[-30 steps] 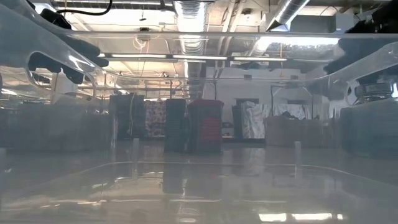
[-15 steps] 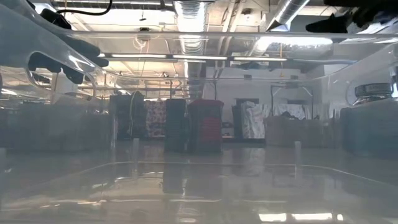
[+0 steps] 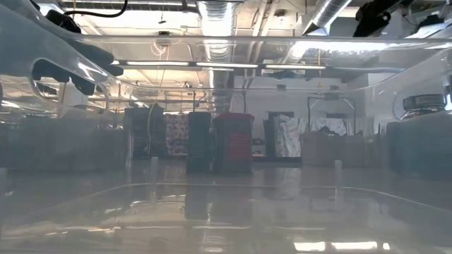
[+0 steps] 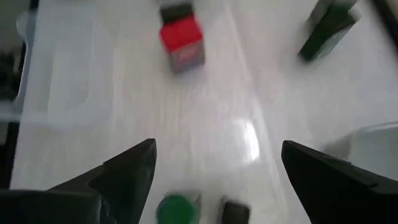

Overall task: Sort spices by type
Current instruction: Put the middle right Green seasoning into the grey bin

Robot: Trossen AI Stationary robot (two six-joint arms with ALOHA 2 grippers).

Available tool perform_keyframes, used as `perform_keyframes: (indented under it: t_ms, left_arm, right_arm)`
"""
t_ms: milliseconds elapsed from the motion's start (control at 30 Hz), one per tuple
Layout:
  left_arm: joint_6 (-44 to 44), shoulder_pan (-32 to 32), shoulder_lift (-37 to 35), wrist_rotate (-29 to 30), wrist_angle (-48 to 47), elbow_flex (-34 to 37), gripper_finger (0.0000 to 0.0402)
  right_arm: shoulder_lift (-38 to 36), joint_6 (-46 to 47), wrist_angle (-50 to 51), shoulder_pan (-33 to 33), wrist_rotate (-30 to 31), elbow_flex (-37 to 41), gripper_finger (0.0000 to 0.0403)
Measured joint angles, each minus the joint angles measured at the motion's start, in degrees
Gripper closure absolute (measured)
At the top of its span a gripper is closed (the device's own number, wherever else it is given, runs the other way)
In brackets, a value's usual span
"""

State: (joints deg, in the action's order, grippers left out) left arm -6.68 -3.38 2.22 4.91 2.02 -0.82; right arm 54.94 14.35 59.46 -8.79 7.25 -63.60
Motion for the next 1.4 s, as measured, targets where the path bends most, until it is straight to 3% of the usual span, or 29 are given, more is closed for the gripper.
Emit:
perform_keyframes:
  t_ms: [233,567,900,1400]
  left_arm:
    - [0.00,0.02,0.00,0.01,0.00,0.02,0.0219]
    - [0.00,0.00,0.00,0.00,0.00,0.00,0.0219]
    - [0.00,0.00,0.00,0.00,0.00,0.02,0.0219]
    - [0.00,0.02,0.00,0.02,0.00,0.00,0.0219]
  right_arm:
    - [7.89,5.74,8.54,-7.27,0.00,-1.78,0.0030]
    - [8.94,9.45,9.85,-13.49,2.25,1.75,0.0030]
    - [4.92,12.65,1.66,-13.66,1.80,12.55,0.0030]
    - [7.73,12.25,-6.46,-13.69,-0.84,19.70,0.0030]
